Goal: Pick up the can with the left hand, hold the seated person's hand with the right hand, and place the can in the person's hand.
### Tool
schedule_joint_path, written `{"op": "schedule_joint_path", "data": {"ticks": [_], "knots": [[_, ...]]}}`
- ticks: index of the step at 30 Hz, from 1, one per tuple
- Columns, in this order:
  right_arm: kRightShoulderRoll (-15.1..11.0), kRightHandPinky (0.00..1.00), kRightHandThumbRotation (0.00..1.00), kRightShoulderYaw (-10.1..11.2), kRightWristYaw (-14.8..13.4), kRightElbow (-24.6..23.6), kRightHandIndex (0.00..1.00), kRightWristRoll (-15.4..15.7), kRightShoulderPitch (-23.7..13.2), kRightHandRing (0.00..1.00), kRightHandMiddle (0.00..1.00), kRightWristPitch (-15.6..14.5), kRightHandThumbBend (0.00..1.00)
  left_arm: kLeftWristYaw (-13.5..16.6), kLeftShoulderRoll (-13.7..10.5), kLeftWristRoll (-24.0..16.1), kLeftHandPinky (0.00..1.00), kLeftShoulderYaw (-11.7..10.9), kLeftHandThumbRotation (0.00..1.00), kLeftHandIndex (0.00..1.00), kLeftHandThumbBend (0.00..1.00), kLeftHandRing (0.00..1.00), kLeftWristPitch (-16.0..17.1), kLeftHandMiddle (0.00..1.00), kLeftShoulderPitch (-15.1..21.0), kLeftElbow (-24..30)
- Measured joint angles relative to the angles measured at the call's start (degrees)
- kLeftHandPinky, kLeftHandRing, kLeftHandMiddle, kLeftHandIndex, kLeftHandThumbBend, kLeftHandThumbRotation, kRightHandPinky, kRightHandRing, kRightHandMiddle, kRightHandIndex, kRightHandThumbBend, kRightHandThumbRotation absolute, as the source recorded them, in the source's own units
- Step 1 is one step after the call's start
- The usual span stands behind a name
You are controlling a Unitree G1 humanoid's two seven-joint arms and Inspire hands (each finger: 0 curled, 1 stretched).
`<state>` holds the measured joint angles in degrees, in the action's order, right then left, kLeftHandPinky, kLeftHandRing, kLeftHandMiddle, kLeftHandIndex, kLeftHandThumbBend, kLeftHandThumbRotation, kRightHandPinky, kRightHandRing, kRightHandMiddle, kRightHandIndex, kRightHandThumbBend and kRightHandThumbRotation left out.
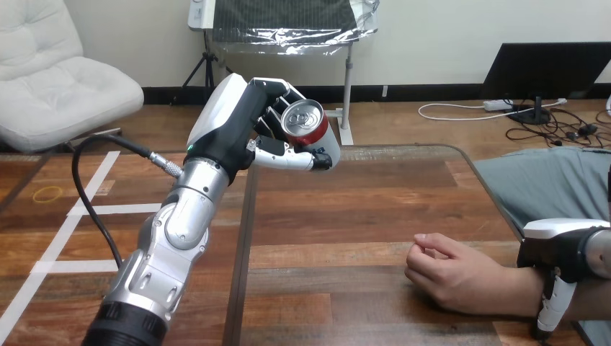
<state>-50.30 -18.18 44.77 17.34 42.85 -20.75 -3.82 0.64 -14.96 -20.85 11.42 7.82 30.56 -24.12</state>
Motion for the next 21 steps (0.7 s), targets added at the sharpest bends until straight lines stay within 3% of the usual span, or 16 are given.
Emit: {"op": "schedule_joint_path", "data": {"ticks": [21], "knots": [[0.33, 0.16, 0.0, 0.0, 0.24, -1.11, 0.46, 0.08, 0.57, 0.24, 0.37, -1.45, 0.68, -0.01, -0.01, -0.03, 0.33, -0.52, 0.0, 0.49, 0.64, 0.38, 0.0, 0.46, -0.02, 0.0]]}}
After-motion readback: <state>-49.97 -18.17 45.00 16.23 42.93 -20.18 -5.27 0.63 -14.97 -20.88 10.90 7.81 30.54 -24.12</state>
